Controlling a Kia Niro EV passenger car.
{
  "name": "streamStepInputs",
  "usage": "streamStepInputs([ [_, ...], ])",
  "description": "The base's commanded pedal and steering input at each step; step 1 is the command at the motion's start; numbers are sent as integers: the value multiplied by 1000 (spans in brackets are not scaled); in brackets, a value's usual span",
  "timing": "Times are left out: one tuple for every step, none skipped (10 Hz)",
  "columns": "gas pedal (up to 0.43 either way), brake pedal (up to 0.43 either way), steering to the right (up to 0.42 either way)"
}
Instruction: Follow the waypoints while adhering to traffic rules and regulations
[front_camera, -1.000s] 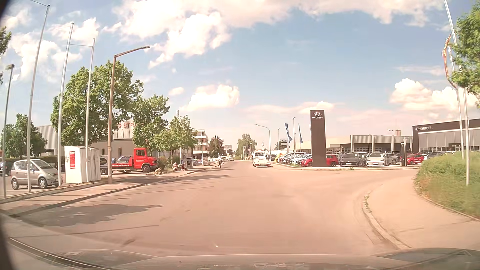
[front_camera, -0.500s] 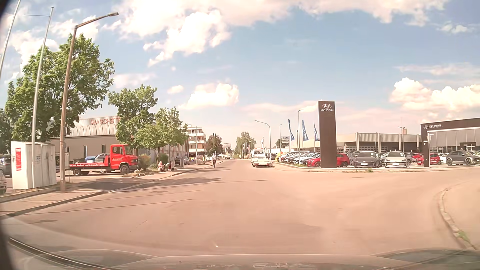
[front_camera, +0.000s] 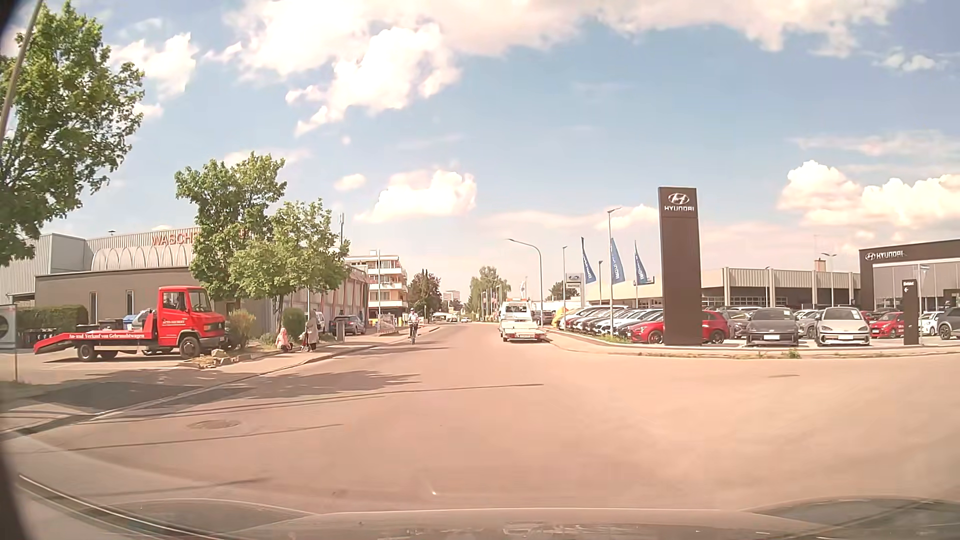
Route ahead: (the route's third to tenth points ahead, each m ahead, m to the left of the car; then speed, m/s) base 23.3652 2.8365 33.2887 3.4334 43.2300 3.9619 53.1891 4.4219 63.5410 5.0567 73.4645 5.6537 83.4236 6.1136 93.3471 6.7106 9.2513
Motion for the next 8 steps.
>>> streamStepInputs([
  [0, 18, -8],
  [0, 18, -13],
  [0, 18, -20],
  [0, 18, -23],
  [0, 18, -18],
  [0, 18, -10],
  [0, 18, -7],
  [0, 18, -7],
])
